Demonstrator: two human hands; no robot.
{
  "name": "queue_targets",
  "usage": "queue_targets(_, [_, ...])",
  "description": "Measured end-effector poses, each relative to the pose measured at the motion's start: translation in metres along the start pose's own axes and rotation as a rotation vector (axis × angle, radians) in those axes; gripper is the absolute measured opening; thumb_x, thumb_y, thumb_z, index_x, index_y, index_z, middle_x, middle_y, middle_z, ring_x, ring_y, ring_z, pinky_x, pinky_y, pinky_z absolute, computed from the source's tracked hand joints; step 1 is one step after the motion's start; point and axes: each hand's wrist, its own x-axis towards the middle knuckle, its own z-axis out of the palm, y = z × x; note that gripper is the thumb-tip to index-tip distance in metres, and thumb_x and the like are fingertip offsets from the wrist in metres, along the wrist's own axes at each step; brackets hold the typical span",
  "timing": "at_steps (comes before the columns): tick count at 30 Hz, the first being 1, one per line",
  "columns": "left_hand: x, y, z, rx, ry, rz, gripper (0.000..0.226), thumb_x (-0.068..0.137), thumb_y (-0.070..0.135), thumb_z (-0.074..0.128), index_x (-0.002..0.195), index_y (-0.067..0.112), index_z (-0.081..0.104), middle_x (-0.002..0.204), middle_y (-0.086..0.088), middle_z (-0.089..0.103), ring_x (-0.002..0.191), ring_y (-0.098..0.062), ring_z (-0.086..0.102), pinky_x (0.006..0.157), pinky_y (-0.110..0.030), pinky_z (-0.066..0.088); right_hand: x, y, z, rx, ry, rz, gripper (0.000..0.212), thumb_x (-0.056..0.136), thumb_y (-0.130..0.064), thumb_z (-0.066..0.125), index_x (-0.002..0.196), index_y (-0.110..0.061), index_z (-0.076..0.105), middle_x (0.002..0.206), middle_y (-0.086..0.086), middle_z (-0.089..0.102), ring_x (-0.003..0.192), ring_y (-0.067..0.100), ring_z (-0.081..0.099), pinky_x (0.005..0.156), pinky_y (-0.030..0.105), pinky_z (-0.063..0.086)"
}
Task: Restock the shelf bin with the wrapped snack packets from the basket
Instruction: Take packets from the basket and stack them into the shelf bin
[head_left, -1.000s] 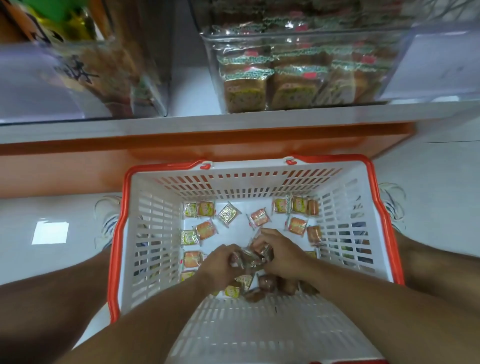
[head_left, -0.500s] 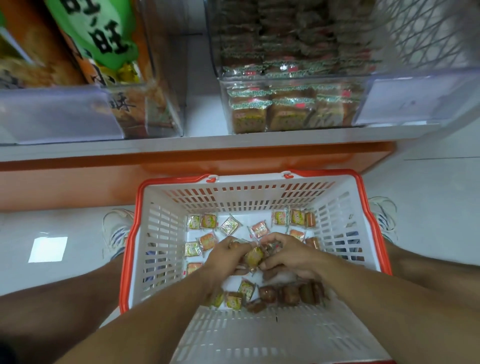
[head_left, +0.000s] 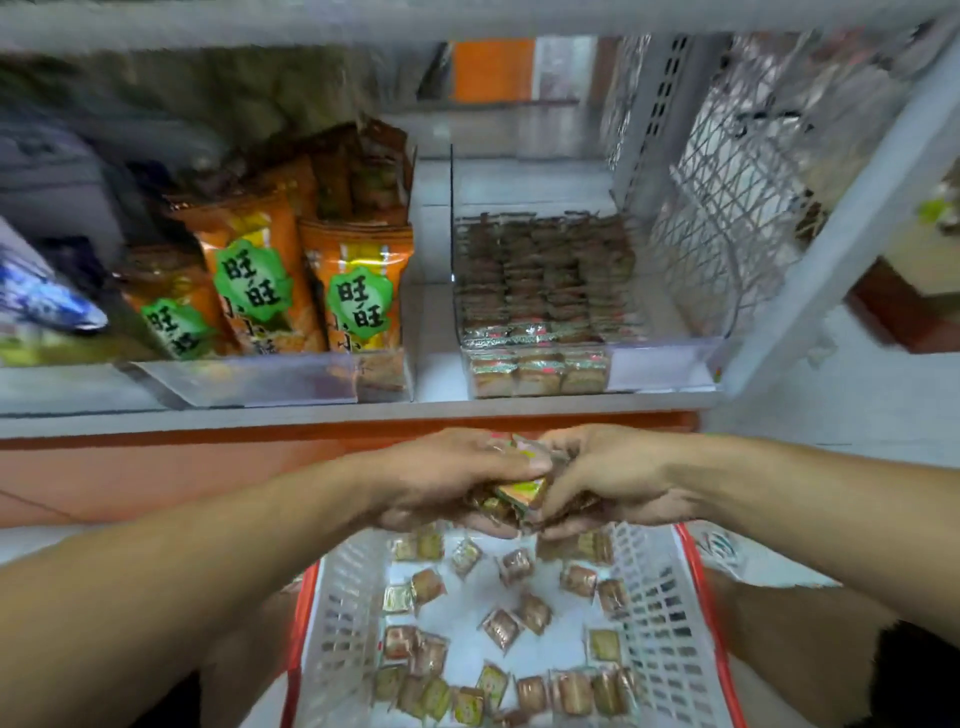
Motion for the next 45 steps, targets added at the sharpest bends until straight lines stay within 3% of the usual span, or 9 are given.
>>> queue_targets(4, [-0.037,0.041,0.008,-0.007,0.087,0.111,0.048,0.077,0.044,0.085,0.112,0.013,0.077,0.094,-0.011,0.076,0.071,-0.014,0.072,0.061,-0.020,0.058,-0.045,-0.038,0.002,0.026,-0.018,-0.096,0.039,0.078,0.016,0.073,0.101,-0.014,0.066,0.098,0.012,0.074,0.096,0.028,0.073,0.081,0.036,0.063])
queue_targets(8, [-0.058,0.063,0.004,-0.263,0.108,0.274,0.026,0.077,0.035,0.084,0.100,0.021,0.082,0.095,-0.009,0.078,0.084,-0.022,0.077,0.076,-0.034,0.065,-0.074,-0.065,0.000,0.167,-0.026,-0.223,0.044,0.073,0.014,0.074,0.105,-0.012,0.061,0.111,0.027,0.062,0.105,0.039,0.065,0.074,0.034,0.063])
queue_targets(14, [-0.050,0.073,0.015,-0.438,0.406,0.294,0.044,0.072,0.037,0.079,0.110,0.016,0.078,0.105,-0.012,0.079,0.086,-0.023,0.078,0.049,-0.030,0.060,-0.097,-0.096,-0.012,0.481,-0.122,-0.453,0.050,0.055,0.011,0.088,0.094,-0.014,0.071,0.116,0.020,0.060,0.090,0.028,0.069,0.068,0.035,0.061])
queue_targets(18, [-0.038,0.069,0.038,-0.511,0.228,0.153,0.047,0.064,0.032,0.078,0.106,0.011,0.079,0.096,-0.014,0.077,0.074,-0.022,0.076,0.049,-0.032,0.061,-0.090,-0.096,-0.004,0.490,-0.223,-0.536,0.051,0.056,0.006,0.092,0.097,-0.016,0.073,0.120,0.019,0.065,0.101,0.032,0.070,0.077,0.038,0.062])
queue_targets(21, [-0.035,0.074,0.042,-0.629,0.081,0.114,0.038,0.082,0.031,0.068,0.113,0.011,0.078,0.102,-0.017,0.076,0.080,-0.025,0.076,0.055,-0.035,0.064,-0.082,-0.094,0.005,0.420,-0.236,-0.564,0.050,0.061,0.010,0.086,0.099,-0.017,0.066,0.121,0.016,0.064,0.099,0.031,0.069,0.077,0.038,0.061])
queue_targets(26, [-0.040,0.080,0.033,-0.851,-0.114,0.094,0.047,0.075,0.012,0.086,0.118,-0.003,0.073,0.110,-0.027,0.069,0.083,-0.032,0.076,0.058,-0.037,0.065,-0.077,-0.093,0.010,0.320,-0.091,-0.623,0.043,0.066,0.012,0.077,0.093,-0.019,0.066,0.121,0.013,0.067,0.093,0.028,0.068,0.067,0.032,0.059])
queue_targets(35, [-0.047,0.085,0.015,-0.843,-0.040,0.258,0.040,0.063,-0.017,0.071,0.103,-0.019,0.071,0.126,-0.037,0.063,0.106,-0.040,0.072,0.089,-0.044,0.059,-0.073,-0.090,0.010,0.214,0.105,-0.833,0.048,0.059,0.005,0.091,0.092,-0.025,0.071,0.114,0.007,0.073,0.095,0.022,0.070,0.067,0.030,0.060])
queue_targets(40, [-0.047,0.085,0.015,-0.791,-0.023,0.213,0.056,0.059,-0.022,0.061,0.115,-0.014,0.068,0.126,-0.035,0.065,0.114,-0.043,0.068,0.065,-0.041,0.065,-0.061,-0.084,0.016,0.214,0.216,-0.849,0.048,0.057,-0.007,0.088,0.099,-0.019,0.067,0.110,0.010,0.074,0.099,0.024,0.072,0.079,0.031,0.059])
queue_targets(45, [-0.050,0.090,0.019,-0.693,0.018,0.283,0.044,0.066,-0.015,0.069,0.107,-0.004,0.076,0.123,-0.025,0.071,0.109,-0.033,0.072,0.068,-0.036,0.064,-0.057,-0.083,0.012,0.245,0.298,-0.847,0.047,0.056,-0.013,0.090,0.097,-0.025,0.070,0.101,0.008,0.075,0.092,0.022,0.072,0.077,0.030,0.061])
